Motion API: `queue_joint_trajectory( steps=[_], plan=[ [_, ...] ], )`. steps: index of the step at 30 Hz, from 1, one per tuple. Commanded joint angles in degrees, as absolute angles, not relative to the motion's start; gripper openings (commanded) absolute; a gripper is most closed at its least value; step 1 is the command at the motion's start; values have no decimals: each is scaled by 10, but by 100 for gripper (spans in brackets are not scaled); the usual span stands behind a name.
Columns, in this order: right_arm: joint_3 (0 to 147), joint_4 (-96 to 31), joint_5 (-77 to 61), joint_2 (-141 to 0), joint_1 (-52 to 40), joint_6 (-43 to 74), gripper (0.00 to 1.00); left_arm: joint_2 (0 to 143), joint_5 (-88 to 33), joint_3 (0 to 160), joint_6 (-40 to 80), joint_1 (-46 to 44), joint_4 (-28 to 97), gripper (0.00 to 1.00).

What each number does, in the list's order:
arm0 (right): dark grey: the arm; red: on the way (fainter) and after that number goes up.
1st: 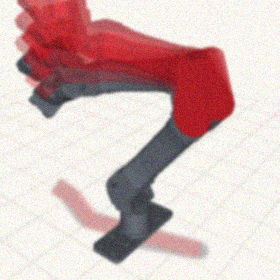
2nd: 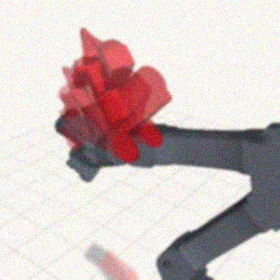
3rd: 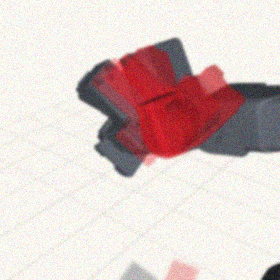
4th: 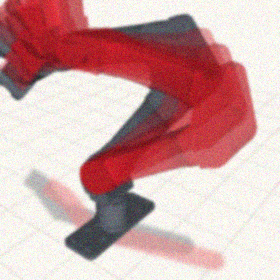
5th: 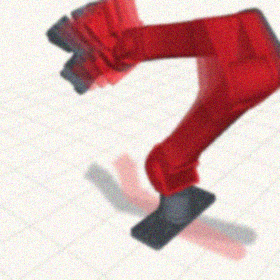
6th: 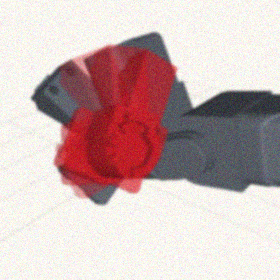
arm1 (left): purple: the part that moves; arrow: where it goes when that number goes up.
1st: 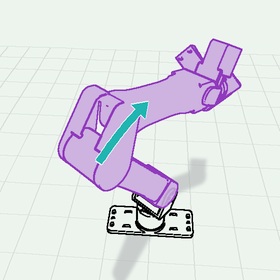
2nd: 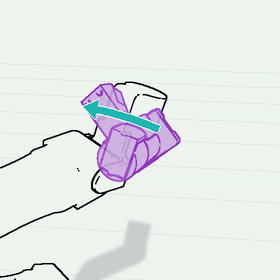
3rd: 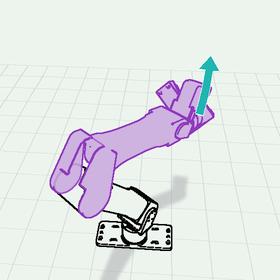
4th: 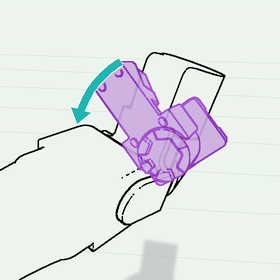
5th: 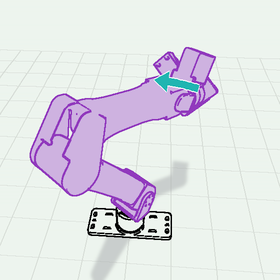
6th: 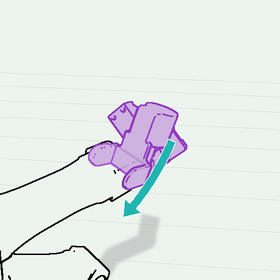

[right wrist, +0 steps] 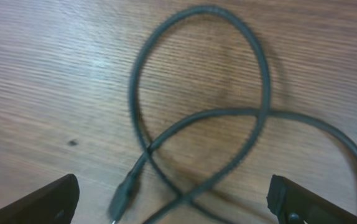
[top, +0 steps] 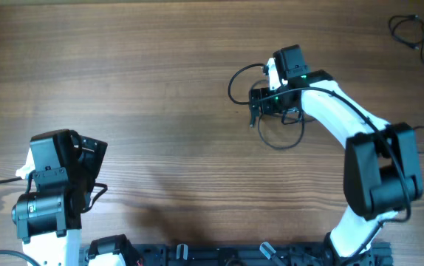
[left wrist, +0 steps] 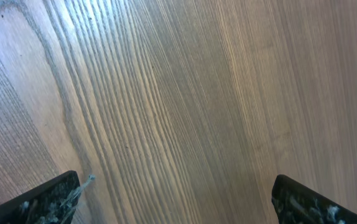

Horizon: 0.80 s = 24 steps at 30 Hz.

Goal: Untangle cables
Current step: 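Drag the held black cable up-right toward the far right corner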

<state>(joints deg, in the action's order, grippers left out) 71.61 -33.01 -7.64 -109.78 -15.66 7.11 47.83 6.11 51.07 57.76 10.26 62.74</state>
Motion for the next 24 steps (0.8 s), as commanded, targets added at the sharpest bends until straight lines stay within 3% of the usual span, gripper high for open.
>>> queue_joint_trajectory(
  steps=[1,8,11,15,19,24],
  plan=[
    [715,-320,-87,-1145,-158,32,100,480,61,518,571,107,627,100],
    [715,-324,8,-1205,-229,15,96,480,61,518,571,107,627,100],
    [715,-363,97,-1219,-272,59,65,480,61,518,571,107,627,100],
    [715,-451,73,-1231,-281,96,4,480,61,518,571,107,627,100],
    [762,-496,55,-1222,-264,142,4,480,61,518,571,107,627,100],
    [913,-553,81,-1159,-200,99,4,480,61,518,571,107,627,100]
  ],
)
